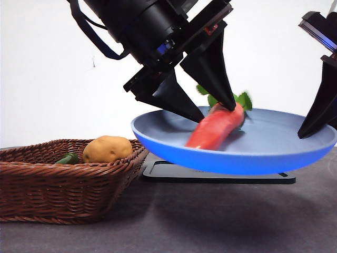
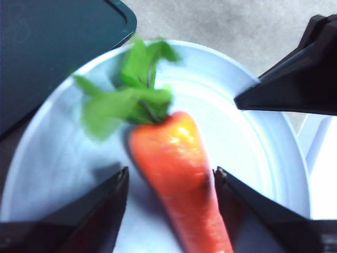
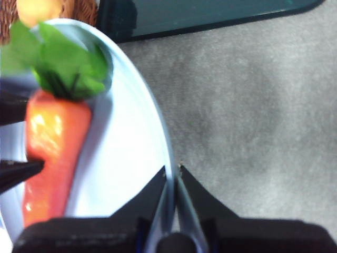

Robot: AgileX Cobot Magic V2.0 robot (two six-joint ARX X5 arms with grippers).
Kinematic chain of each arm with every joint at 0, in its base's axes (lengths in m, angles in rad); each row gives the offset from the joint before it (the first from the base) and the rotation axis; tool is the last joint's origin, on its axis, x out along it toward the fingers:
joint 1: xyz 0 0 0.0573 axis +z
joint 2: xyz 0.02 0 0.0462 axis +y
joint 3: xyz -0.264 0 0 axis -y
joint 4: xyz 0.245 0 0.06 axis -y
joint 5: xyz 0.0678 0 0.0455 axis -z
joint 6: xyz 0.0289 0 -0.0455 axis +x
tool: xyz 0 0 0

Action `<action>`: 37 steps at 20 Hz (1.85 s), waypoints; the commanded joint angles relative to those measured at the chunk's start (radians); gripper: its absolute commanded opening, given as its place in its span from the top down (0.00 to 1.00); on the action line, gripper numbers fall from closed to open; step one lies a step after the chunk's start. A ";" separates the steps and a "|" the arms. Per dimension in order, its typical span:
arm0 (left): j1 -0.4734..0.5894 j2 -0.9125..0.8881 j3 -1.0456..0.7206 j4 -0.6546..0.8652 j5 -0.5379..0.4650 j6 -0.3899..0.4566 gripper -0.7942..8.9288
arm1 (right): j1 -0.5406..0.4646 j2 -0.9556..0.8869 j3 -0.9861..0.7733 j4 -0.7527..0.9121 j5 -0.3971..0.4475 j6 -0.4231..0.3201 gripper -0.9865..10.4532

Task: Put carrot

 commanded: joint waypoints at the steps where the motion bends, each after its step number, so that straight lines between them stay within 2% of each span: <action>1: -0.010 0.008 0.016 0.016 0.003 -0.030 0.61 | 0.006 0.006 0.013 0.013 0.000 0.042 0.91; 7: 0.006 -0.167 0.016 -0.088 -0.006 -0.042 0.61 | -0.018 0.082 0.015 -0.006 -0.005 0.047 0.91; 10: 0.026 -0.296 0.016 -0.174 -0.075 -0.031 0.61 | -0.050 0.183 0.050 -0.005 -0.004 0.010 0.91; 15: 0.045 -0.493 0.016 -0.302 -0.221 -0.014 0.61 | -0.113 0.431 0.246 0.021 -0.004 -0.076 0.91; 18: 0.045 -0.568 0.016 -0.344 -0.268 -0.015 0.61 | -0.146 0.604 0.410 0.042 -0.005 -0.086 0.91; 23: 0.045 -0.602 0.016 -0.389 -0.297 -0.015 0.61 | -0.190 0.890 0.674 0.042 -0.005 -0.093 0.91; 26: 0.045 -0.602 0.016 -0.393 -0.315 -0.015 0.61 | -0.206 0.994 0.755 0.042 -0.009 -0.092 0.91; 30: 0.045 -0.602 0.016 -0.392 -0.316 -0.015 0.61 | -0.218 1.041 0.766 0.039 -0.031 -0.093 0.91; 34: 0.045 -0.601 0.016 -0.386 -0.316 -0.015 0.61 | -0.218 1.043 0.766 0.037 -0.027 -0.113 0.77; 36: 0.045 -0.600 0.016 -0.378 -0.328 -0.013 0.61 | -0.218 1.041 0.766 0.039 -0.031 -0.119 0.76; 37: 0.045 -0.597 0.016 -0.367 -0.365 -0.004 0.61 | -0.221 1.033 0.766 0.027 -0.031 -0.118 0.76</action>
